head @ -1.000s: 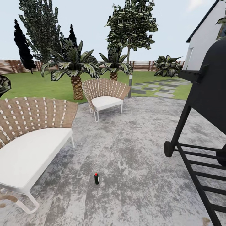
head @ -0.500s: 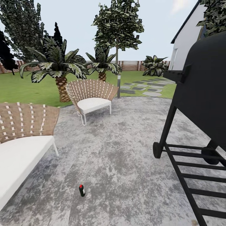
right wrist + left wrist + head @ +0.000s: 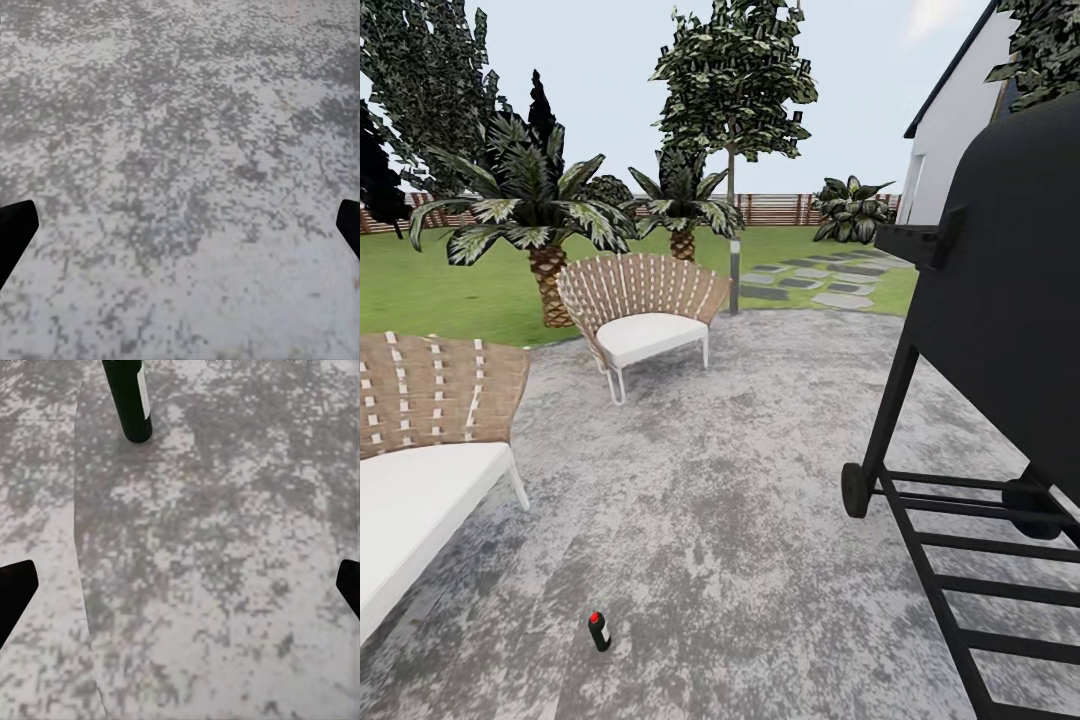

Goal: In the garden, pick up the pesticide atomizer on the floor and spray pesticide onto both trees until each tree trunk is fully covered.

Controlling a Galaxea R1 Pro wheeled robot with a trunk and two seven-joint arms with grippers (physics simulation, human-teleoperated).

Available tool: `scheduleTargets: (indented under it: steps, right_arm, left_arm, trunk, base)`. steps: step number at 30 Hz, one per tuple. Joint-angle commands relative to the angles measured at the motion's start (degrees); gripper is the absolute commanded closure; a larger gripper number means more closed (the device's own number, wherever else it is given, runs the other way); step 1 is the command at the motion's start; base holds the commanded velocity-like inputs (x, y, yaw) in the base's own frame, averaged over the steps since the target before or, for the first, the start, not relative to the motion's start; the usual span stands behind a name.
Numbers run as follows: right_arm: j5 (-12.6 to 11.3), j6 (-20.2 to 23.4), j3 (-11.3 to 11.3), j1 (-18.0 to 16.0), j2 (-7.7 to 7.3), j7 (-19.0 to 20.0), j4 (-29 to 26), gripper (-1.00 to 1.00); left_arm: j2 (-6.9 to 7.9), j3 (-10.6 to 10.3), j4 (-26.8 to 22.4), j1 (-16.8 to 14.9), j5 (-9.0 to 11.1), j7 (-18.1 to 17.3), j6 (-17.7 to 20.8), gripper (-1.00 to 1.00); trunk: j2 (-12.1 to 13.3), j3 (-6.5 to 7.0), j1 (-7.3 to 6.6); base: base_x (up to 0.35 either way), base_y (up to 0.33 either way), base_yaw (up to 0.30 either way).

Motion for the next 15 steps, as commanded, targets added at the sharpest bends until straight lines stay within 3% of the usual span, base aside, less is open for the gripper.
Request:
scheduleTargets:
  steps: [1,9,15]
  right_arm:
    - [0.0,-0.2,0.0,0.0,-0.01,0.0,0.0,-1.00]
    - [0.0,-0.1,0.1,0.0,0.15,0.2,-1.2,-1.00]
    - [0.0,0.5,0.1,-0.9,0.24,0.1,-9.5,-1.00]
  left_arm:
    - [-0.05,0.1,0.0,0.0,0.1,0.1,-0.1,-1.00]
    - [-0.04,0.2,-1.3,-1.6,0.2,0.2,-0.1,-1.00]
    - [-0.07,2.0,-3.3,-5.5,0.4,0.6,0.0,-1.00]
  trunk:
    - [0.0,-0.05,-0.01]
    - [0.0,-0.05,-0.01]
    - [0.0,-0.05,-0.01]
  base:
    - [0.001,-0.002,0.000]
    - [0.000,0.000,0.000]
    - [0.000,0.000,0.000]
